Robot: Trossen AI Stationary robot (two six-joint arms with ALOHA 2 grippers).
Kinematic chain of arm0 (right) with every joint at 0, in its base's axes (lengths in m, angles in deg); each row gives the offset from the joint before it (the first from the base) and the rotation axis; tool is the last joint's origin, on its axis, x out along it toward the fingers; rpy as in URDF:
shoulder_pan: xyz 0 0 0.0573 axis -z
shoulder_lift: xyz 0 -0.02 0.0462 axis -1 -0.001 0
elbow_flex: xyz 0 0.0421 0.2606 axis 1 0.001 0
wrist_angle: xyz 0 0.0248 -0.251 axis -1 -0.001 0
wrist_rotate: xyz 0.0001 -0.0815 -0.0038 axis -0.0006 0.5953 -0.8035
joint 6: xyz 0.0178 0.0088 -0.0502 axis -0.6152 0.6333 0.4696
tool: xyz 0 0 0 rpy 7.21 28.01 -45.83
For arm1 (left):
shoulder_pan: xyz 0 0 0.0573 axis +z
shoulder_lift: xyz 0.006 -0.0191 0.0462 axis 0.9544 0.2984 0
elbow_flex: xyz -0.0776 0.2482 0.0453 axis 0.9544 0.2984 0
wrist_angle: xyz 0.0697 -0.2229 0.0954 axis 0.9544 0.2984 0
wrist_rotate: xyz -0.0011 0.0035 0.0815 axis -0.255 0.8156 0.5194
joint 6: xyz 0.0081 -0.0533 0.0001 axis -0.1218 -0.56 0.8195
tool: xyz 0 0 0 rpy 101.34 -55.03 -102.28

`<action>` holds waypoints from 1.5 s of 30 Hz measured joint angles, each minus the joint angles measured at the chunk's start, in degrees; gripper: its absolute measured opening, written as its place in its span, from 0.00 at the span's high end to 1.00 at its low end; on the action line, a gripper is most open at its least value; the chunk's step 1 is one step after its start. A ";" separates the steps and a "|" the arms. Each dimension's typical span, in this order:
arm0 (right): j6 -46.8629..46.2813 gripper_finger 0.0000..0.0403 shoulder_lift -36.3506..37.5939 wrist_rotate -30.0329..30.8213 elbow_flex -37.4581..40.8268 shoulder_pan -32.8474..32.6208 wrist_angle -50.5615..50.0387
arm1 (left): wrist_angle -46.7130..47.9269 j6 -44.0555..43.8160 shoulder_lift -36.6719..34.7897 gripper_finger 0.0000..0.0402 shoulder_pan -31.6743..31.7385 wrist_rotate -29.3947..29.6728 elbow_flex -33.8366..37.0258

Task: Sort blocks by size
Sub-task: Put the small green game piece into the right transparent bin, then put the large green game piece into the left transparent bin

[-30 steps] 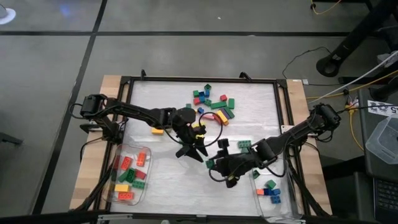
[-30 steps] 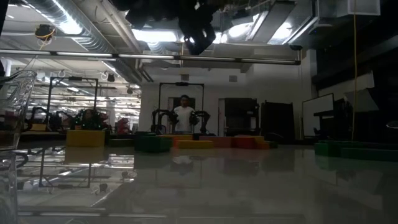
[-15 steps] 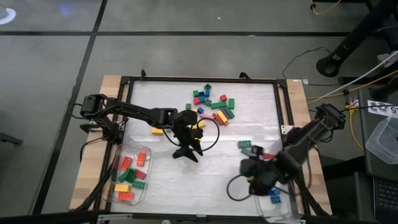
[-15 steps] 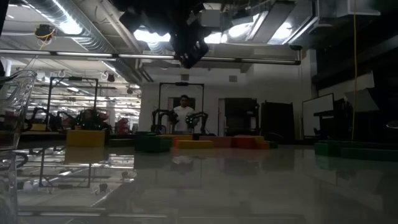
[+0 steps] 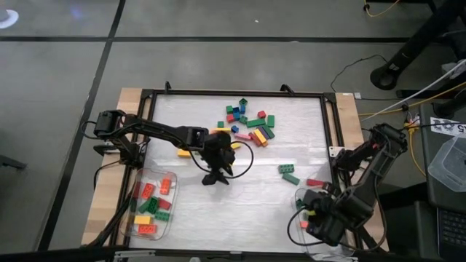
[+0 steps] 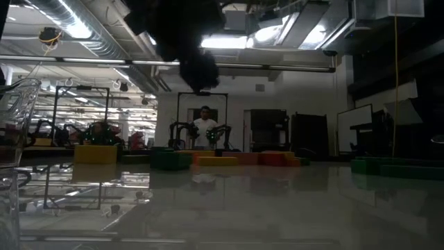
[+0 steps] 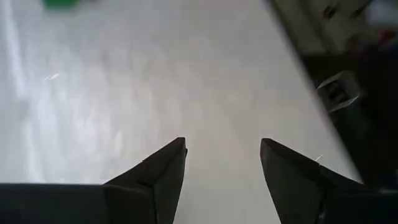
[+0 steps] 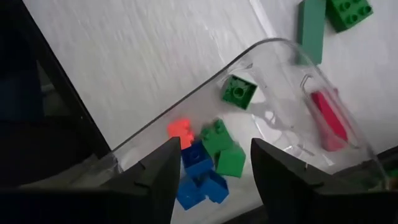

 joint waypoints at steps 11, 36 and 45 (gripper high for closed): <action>-0.31 0.52 -0.02 3.11 0.00 0.13 -0.08 | 15.35 -1.84 0.18 0.51 -0.27 23.20 0.92; -0.24 0.52 -0.04 8.94 0.00 0.17 -0.03 | 12.72 -47.76 0.31 0.51 -3.90 25.90 4.63; -0.24 0.52 -0.04 8.93 0.00 0.17 -0.03 | 12.72 -57.30 0.31 0.51 -3.85 31.61 4.63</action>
